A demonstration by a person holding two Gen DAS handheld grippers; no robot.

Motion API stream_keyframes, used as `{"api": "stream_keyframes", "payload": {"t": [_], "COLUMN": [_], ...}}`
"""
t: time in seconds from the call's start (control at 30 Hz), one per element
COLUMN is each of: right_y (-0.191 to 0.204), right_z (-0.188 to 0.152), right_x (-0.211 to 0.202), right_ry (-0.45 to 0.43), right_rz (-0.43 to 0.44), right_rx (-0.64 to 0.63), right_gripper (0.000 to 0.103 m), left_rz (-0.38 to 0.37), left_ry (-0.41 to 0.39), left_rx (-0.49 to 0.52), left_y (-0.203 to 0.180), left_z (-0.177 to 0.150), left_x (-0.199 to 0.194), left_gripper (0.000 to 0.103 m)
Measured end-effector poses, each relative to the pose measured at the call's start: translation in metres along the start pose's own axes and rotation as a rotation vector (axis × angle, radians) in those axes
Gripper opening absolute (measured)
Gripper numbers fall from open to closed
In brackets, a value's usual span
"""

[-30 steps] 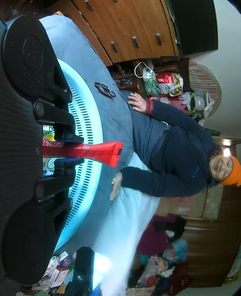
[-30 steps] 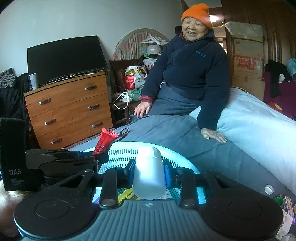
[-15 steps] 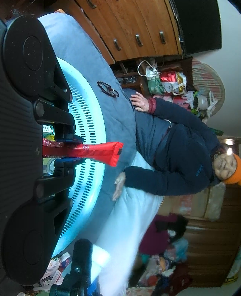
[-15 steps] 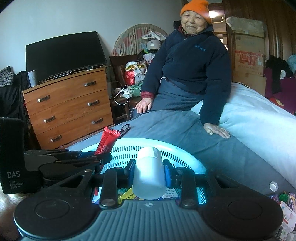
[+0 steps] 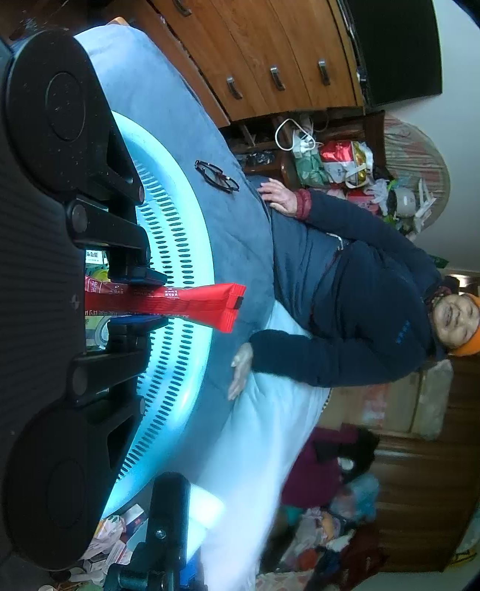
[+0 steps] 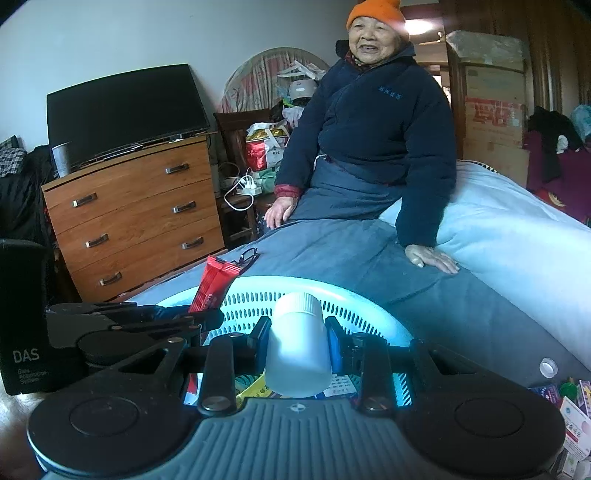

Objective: Organize objects
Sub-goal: 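Open both tools to drop the packet and cap into the basket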

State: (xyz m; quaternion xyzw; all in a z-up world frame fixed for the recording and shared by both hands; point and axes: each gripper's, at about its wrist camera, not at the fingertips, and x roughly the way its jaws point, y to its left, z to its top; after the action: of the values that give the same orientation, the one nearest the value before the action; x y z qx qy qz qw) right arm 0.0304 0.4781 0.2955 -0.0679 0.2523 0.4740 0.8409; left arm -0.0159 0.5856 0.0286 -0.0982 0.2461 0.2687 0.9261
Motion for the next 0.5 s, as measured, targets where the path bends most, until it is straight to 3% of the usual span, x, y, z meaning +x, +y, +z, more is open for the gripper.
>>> {"api": "stream_keyframes", "payload": {"t": [0.07,0.13,0.17,0.2,0.33,0.5], "right_y": [0.0,-0.001,-0.002,-0.004,-0.015,-0.036], "right_z": [0.0,0.0,0.0,0.0,-0.001,-0.018], "right_x": [-0.001,-0.003,-0.005,-0.009,-0.035,-0.099], "right_ry": [-0.005,-0.017,-0.023,-0.037,-0.087,-0.209], "right_rz": [-0.002,-0.011,-0.014,-0.016,-0.031,-0.053], "right_rx": [0.0,0.002,0.007,0.012,0.046,0.082], "right_gripper": [0.034,0.046,0.062,0.07,0.075,0.089], "left_rz": [0.016,0.017,0.018,0.028,0.042,0.019], "left_ry": [-0.02,-0.028,-0.043,-0.061,-0.1,-0.173], "left_rx": [-0.005,-0.011,-0.021,-0.026,-0.018,0.0], "left_y": [-0.001,0.0,0.001,0.002,-0.002,-0.023], "left_z": [0.001,0.001,0.002,0.002,0.006,0.014], "left_x": [-0.004,-0.005,-0.007,-0.011,-0.024,-0.049], "left_gripper": [0.024,0.062,0.093,0.102,0.102,0.103]}}
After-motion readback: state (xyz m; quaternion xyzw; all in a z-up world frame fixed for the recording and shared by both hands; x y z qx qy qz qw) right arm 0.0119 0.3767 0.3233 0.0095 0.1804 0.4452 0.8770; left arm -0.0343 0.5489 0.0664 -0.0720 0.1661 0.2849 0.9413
